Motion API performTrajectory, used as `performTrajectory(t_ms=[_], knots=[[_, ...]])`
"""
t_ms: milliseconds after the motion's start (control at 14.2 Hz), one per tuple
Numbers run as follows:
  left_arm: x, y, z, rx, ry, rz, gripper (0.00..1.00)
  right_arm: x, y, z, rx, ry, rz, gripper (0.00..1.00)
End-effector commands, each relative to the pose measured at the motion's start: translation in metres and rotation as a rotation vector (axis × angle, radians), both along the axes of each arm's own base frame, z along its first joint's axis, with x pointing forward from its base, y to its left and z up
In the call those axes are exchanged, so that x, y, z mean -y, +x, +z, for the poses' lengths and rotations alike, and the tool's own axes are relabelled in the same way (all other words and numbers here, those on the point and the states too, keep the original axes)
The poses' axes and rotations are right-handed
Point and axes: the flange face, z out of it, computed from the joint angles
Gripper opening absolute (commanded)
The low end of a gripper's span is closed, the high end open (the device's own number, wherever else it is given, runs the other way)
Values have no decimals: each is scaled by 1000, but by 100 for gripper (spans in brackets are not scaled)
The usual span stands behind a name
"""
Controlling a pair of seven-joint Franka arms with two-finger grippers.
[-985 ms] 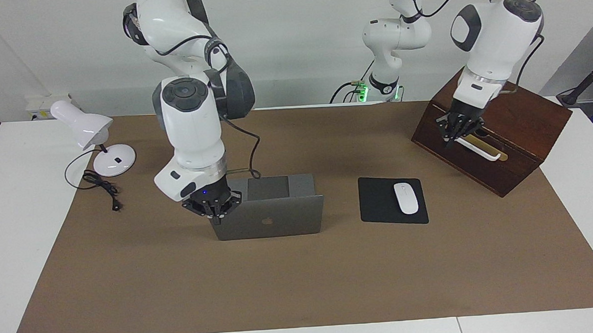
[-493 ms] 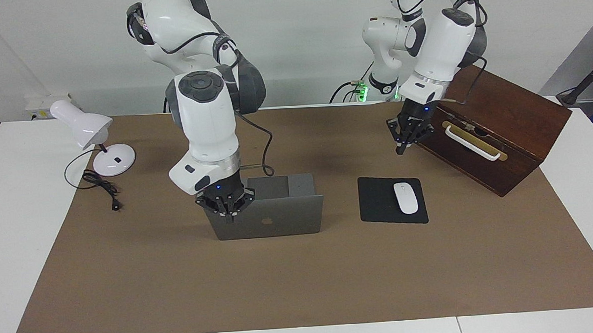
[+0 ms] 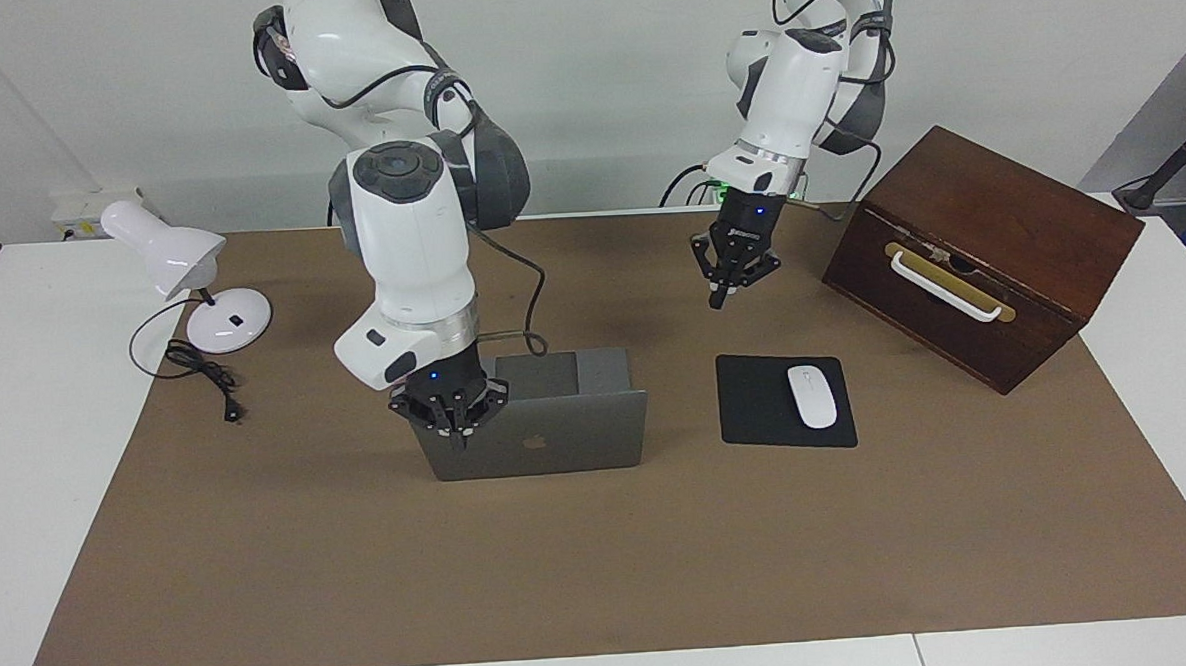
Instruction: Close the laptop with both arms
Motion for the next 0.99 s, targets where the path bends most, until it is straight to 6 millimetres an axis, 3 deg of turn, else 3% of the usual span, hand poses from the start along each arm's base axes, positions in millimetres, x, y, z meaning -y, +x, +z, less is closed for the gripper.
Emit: performTrajectory(t_ms=[0, 352, 915], knots=[[15, -10, -19, 25, -20, -21, 0, -8, 1, 2, 32, 24, -21, 0], [54, -22, -61, 102, -30, -81, 0, -17, 5, -7, 54, 36, -15, 0], [69, -20, -89, 183, 12, -170, 0, -21, 8, -25, 41, 58, -11, 0]])
